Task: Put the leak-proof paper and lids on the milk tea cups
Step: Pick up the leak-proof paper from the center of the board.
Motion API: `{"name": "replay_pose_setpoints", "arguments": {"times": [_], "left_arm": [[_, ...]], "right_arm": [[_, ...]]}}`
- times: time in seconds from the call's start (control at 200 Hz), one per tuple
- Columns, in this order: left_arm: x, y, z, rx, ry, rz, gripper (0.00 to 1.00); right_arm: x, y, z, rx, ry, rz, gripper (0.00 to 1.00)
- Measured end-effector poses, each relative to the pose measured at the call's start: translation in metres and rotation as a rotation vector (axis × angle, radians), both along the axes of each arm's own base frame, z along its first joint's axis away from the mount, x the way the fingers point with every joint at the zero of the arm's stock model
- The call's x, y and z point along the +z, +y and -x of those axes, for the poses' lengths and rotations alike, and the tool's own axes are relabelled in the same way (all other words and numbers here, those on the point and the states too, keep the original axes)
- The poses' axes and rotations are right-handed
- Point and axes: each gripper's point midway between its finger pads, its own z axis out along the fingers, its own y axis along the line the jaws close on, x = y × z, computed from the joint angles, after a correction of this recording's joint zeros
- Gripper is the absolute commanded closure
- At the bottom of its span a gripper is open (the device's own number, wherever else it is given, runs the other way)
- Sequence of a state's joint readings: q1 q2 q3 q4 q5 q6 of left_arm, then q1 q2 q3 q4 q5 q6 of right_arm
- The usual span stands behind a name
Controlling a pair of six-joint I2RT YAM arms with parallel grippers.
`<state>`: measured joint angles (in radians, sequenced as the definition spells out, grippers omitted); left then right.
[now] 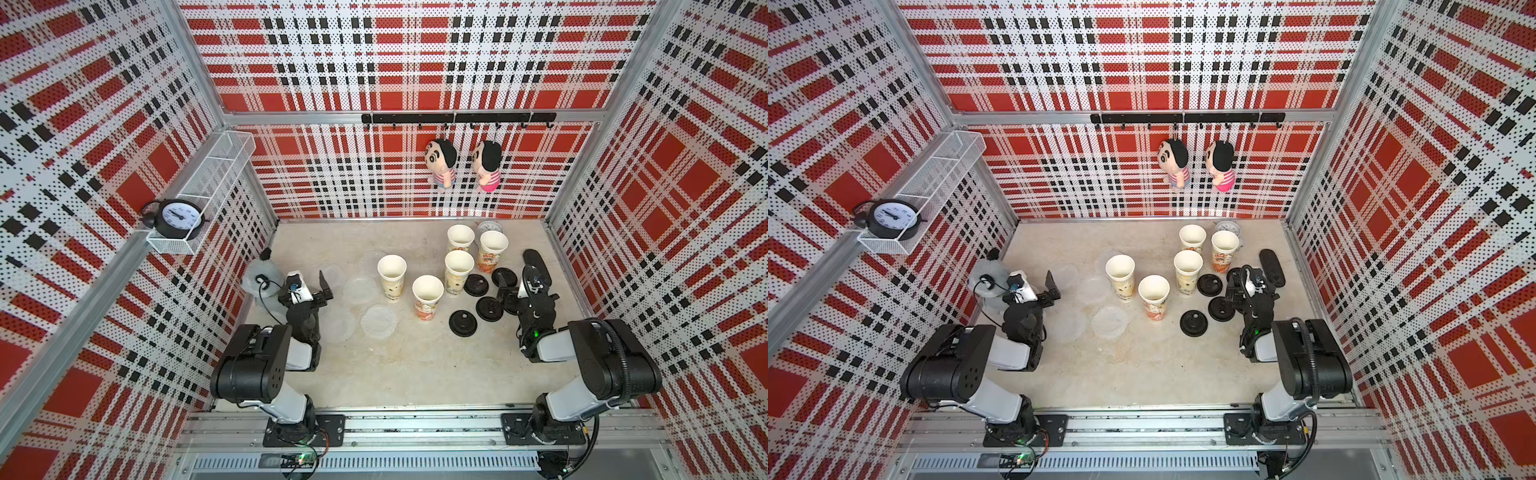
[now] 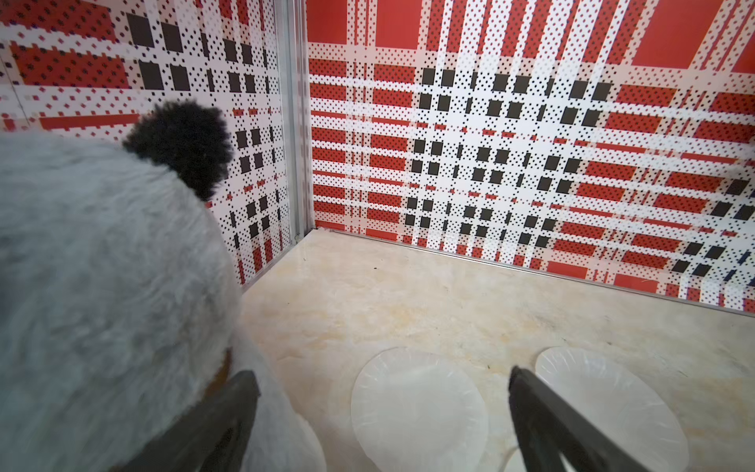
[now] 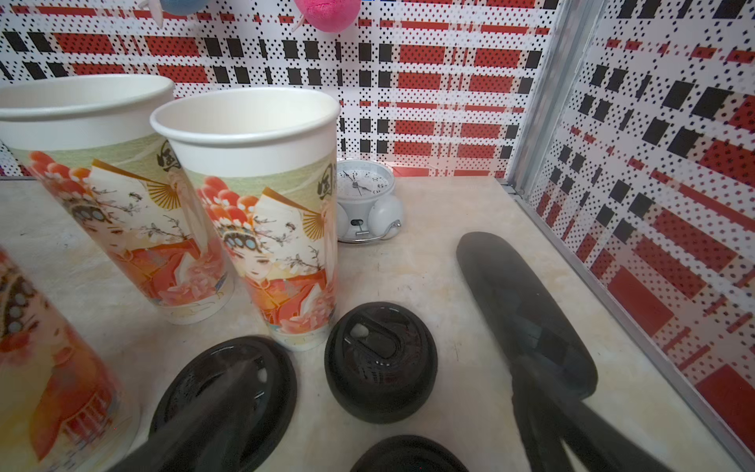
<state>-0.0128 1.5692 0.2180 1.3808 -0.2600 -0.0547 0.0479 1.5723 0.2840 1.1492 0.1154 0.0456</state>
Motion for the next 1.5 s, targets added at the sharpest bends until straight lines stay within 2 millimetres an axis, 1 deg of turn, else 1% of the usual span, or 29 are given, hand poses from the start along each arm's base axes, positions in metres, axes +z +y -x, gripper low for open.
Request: {"name": "replay_pose_setpoints", "arguments": {"times": [0.225, 1.017, 1.212, 1.283, 1.343, 1.373, 1.413, 1.448, 1.498], "left_arm": [[0.000, -0.003, 0.000, -0.002, 0.001, -0.003, 0.02], [0.000, -0.003, 0.000, 0.000, 0.001, -0.003, 0.02], [0.000, 0.004, 0.005, 0.016, 0.000, 0.011, 0.02], [0.011, 0.008, 0.011, 0.060, -0.015, 0.018, 0.02], [0.028, 0.012, 0.015, 0.122, -0.045, 0.032, 0.02], [0.042, 0.013, 0.015, 0.146, -0.066, 0.042, 0.02], [0.061, 0.013, 0.011, 0.173, -0.091, 0.057, 0.02], [0.080, 0.012, 0.006, 0.190, -0.110, 0.075, 0.02], [0.111, 0.011, -0.003, 0.211, -0.139, 0.106, 0.02]], "right_arm": [[0.000, 0.001, 0.000, 0.001, -0.002, 0.001, 0.00], [0.000, 0.001, 0.000, 0.005, 0.000, -0.001, 0.00], [-0.001, 0.000, 0.000, 0.009, 0.002, -0.007, 0.01], [-0.002, -0.004, 0.000, 0.003, 0.009, -0.021, 0.01], [0.001, -0.008, 0.004, -0.013, 0.024, -0.031, 0.01], [0.007, -0.011, 0.006, -0.026, 0.022, -0.038, 0.01], [0.020, -0.014, 0.008, -0.047, 0.019, -0.053, 0.01], [0.038, -0.018, 0.009, -0.070, -0.001, -0.063, 0.01], [0.072, -0.024, 0.009, -0.107, -0.035, -0.082, 0.04]]}}
